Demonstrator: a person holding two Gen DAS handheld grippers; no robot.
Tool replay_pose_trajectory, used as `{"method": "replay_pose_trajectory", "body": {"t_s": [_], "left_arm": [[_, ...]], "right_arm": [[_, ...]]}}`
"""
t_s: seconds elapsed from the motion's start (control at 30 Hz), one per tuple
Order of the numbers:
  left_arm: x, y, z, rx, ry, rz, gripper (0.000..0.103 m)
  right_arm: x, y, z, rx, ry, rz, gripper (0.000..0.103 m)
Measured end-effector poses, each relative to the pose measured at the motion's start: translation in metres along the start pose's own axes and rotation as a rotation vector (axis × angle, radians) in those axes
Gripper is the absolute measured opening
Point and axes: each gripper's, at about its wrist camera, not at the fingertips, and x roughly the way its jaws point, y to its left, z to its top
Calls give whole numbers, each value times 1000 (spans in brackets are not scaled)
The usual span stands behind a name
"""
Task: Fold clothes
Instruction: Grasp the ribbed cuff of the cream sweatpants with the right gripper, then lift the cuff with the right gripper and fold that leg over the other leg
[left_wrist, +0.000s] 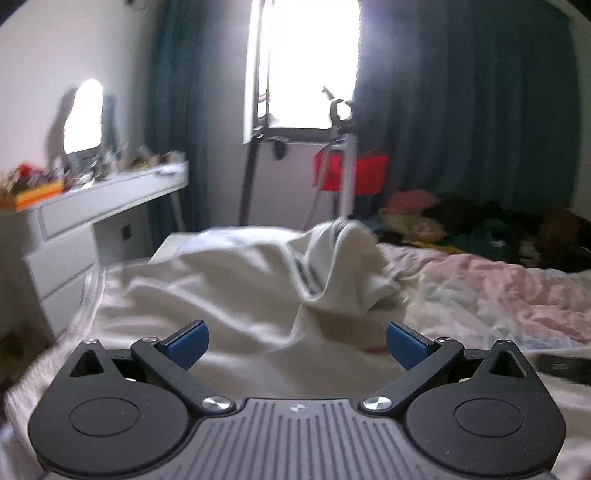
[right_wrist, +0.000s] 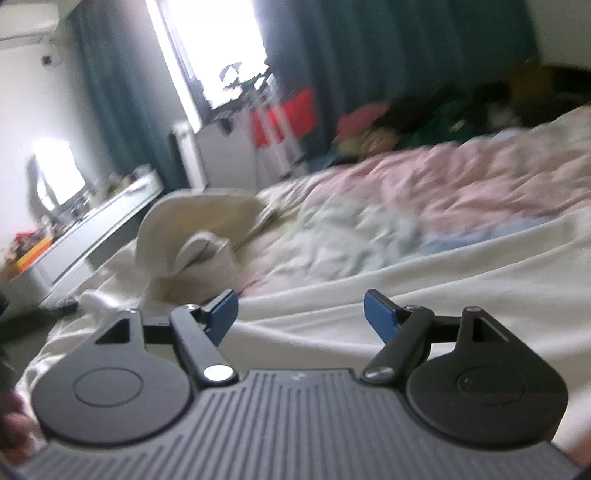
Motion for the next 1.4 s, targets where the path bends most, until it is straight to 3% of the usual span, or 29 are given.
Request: {"method": "replay_pose_trajectory", "body": {"t_s": [0.13,0.23,0.33,0.4,0.53,0.67,0.73,0.77,0.8,0.83,0.87,1.1,1.23,1.4], "left_arm": [[6,11,6,-20,1,-99,103],[16,20,2,-44,-4,-89,103],[36,36,-6,-104,25,-96,103],[52,49,-14,-157,62,-101,103],[85,69,-28,-242,119,-132,103],[117,80,-40,-297,185,-151,103],[129,85,-46,-330,218,-160,103],[133,85,-48,-336,227,-162,103],[137,85,-50,-341,235,-164,103],[140,85,-53,-345,242,-166,103],[139,83,-53,-336,239,-163,103],[122,68,-50,-292,187,-172,103],[106,60,-47,-285,176,-185,103],[84,59,-40,-323,173,-246,103]], "right_arm": [[60,7,12,55,63,48,71],[118,12,24,114,66,63,68],[185,13,40,188,83,51,58],[228,15,51,222,83,37,58],[299,28,73,173,107,11,53],[341,35,88,159,101,20,44],[350,35,92,153,94,13,32],[351,35,93,141,89,12,30],[348,36,94,117,78,13,29],[343,37,94,88,61,8,16],[335,38,95,68,39,0,12],[230,14,116,49,-138,-10,11],[137,-16,131,6,-290,-119,10],[47,-61,150,-58,-381,-292,10]]}}
